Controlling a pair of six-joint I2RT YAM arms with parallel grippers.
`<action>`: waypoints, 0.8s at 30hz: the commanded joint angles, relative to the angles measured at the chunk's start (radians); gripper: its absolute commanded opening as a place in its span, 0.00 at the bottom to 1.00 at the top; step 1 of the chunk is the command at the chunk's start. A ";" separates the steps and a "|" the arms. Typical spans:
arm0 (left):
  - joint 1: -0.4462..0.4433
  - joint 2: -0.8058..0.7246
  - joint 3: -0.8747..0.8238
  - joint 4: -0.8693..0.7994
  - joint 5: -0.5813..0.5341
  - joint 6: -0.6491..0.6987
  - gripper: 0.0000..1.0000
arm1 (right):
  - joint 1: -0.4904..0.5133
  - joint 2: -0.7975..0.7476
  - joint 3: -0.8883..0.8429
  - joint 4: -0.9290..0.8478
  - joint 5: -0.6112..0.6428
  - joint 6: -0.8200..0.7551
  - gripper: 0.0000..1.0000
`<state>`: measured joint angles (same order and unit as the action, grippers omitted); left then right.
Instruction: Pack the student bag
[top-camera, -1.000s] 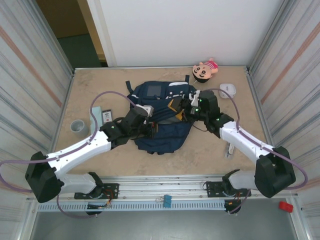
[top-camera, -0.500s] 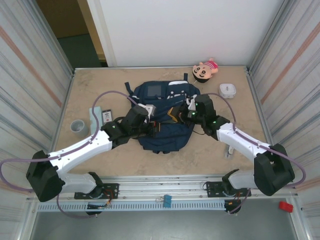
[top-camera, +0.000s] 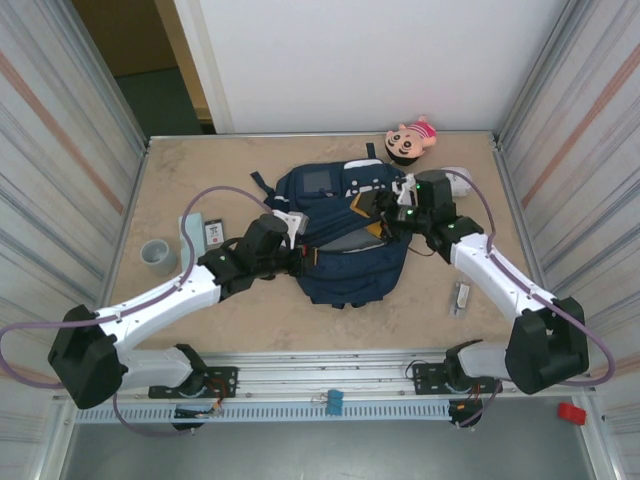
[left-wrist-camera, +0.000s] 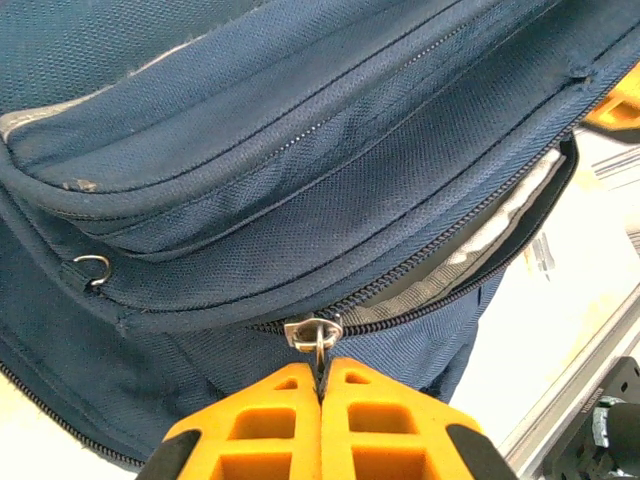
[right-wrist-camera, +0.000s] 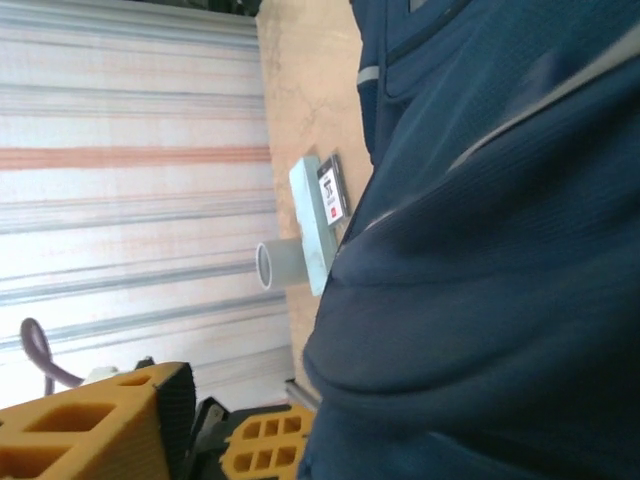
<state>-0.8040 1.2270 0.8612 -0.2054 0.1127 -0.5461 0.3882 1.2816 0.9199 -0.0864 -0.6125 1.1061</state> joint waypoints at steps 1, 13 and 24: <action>0.004 0.003 0.037 0.090 0.046 0.005 0.00 | 0.120 -0.063 -0.066 0.092 0.222 0.126 0.70; 0.024 -0.001 0.037 0.022 -0.025 0.017 0.00 | 0.204 -0.031 -0.013 0.045 0.344 0.023 0.09; 0.206 -0.003 -0.025 0.047 0.028 0.126 0.00 | 0.039 -0.028 0.247 -0.234 -0.105 -0.259 0.00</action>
<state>-0.6449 1.2434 0.8539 -0.1688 0.1551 -0.4866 0.4606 1.2728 1.0748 -0.2584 -0.5499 0.9691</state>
